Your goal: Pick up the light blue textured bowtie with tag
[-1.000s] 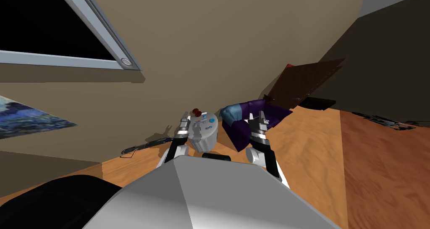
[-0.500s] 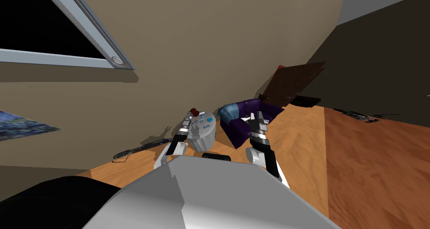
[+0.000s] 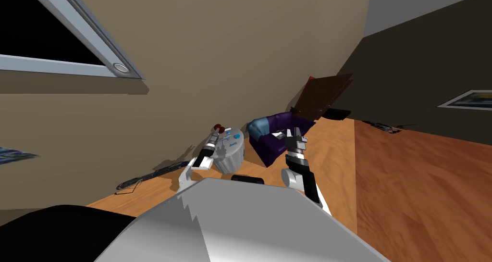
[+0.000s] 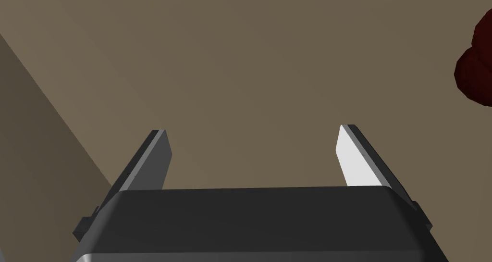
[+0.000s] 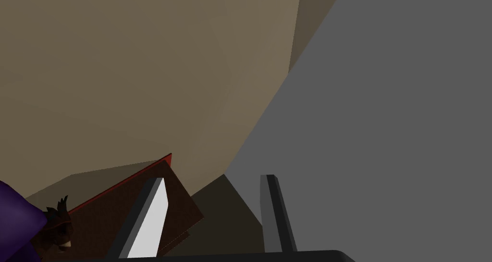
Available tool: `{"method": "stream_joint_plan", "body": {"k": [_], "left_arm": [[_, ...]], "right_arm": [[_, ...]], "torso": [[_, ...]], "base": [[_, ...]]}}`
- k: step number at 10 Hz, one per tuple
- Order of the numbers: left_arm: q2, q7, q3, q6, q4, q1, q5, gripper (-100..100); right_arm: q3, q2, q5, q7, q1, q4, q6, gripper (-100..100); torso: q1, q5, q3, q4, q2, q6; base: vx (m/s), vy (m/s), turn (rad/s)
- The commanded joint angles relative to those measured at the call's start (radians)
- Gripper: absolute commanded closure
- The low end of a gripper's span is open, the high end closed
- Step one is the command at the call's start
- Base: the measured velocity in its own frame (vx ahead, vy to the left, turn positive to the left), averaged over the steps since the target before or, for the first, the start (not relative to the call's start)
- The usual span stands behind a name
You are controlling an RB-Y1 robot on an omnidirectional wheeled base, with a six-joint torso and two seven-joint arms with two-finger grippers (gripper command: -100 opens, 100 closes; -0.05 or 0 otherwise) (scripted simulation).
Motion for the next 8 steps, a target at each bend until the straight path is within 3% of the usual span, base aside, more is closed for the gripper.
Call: {"method": "stream_joint_plan", "body": {"k": [1, 4, 5, 6, 7, 8], "left_arm": [[0.048, -0.002, 0.023, 0.050, 0.050, -0.049, 0.019, -100], [0.074, -0.005, 0.037, 0.103, 0.118, -0.086, 0.030, -100], [0.099, -0.008, 0.051, 0.147, 0.151, -0.123, 0.042, -100], [0.099, -0.008, 0.051, 0.147, 0.167, -0.123, 0.042, -100], [0.123, -0.010, 0.064, 0.193, 0.194, -0.161, 0.055, -100], [0.123, -0.010, 0.064, 0.193, 0.218, -0.161, 0.055, -100]], "right_arm": [[0.000, 0.000, 0.000, 0.000, 0.000, 0.000, 0.000, 0], [0.000, 0.000, 0.000, 0.000, 0.000, 0.000, 0.000, 0], [0.000, 0.000, 0.000, 0.000, 0.000, 0.000, 0.000, 0], [0.000, 0.000, 0.000, 0.000, 0.000, 0.000, 0.000, 0], [0.000, 0.000, 0.000, 0.000, 0.000, 0.000, 0.000, 0], [0.000, 0.000, 0.000, 0.000, 0.000, 0.000, 0.000, 0]], "torso": [[0.000, 0.000, 0.000, 0.000, 0.000, 0.000], [0.000, 0.000, 0.000, 0.000, 0.000, 0.000], [0.000, 0.000, 0.000, 0.000, -0.001, -0.001], [0.000, 0.000, 0.000, 0.000, -0.001, 0.000], [0.001, 0.000, 0.000, 0.000, -0.001, -0.001], [0.000, 0.000, -0.001, 0.000, -0.001, 0.000]], "base": [[-0.042, -0.063, -0.166], [-0.026, -0.051, -0.065], [-0.025, -0.050, -0.099], [-0.019, -0.039, -0.056], [-0.020, -0.048, -0.092], [-0.014, -0.044, -0.058]]}}
